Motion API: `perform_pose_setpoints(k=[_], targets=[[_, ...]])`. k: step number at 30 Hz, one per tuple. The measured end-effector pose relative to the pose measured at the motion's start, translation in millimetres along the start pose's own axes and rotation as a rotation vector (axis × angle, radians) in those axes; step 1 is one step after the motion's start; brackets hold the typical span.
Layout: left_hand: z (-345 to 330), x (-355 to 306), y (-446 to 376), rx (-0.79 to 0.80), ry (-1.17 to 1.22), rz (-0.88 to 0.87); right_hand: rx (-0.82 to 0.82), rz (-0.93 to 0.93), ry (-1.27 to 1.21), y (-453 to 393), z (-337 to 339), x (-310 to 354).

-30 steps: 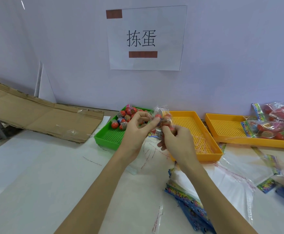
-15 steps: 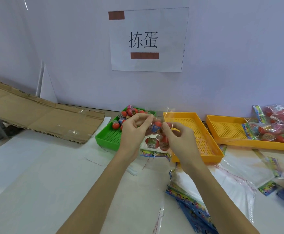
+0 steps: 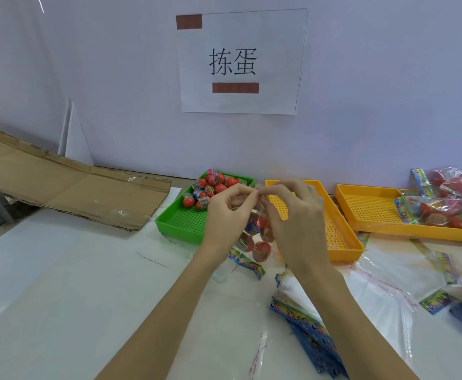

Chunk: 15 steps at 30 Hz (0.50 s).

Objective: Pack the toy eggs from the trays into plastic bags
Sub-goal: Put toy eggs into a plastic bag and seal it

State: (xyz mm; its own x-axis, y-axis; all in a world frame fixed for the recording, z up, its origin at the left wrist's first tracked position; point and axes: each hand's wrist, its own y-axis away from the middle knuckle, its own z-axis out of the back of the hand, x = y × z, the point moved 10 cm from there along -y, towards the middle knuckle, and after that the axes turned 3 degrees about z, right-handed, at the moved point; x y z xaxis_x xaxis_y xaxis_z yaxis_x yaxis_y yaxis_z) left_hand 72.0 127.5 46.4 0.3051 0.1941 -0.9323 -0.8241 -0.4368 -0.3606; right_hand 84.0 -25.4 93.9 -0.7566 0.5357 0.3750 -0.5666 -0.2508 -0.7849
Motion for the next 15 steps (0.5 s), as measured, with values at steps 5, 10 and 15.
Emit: perform_pose_setpoints(k=[5, 10, 15], targets=[[-5.9, -10.9, 1.4, 0.064, -0.064, -0.079, 0.013, -0.031, -0.005, -0.7, 0.6, -7.4], [-6.3, -8.0, 1.5, 0.068, -0.1, -0.044, 0.059, -0.033, -0.063, 0.9, -5.0, -4.1], [-3.0, -4.3, -0.3, 0.061, -0.063, -0.001, 0.029, -0.134, -0.291, 0.2, -3.3, -10.8]])
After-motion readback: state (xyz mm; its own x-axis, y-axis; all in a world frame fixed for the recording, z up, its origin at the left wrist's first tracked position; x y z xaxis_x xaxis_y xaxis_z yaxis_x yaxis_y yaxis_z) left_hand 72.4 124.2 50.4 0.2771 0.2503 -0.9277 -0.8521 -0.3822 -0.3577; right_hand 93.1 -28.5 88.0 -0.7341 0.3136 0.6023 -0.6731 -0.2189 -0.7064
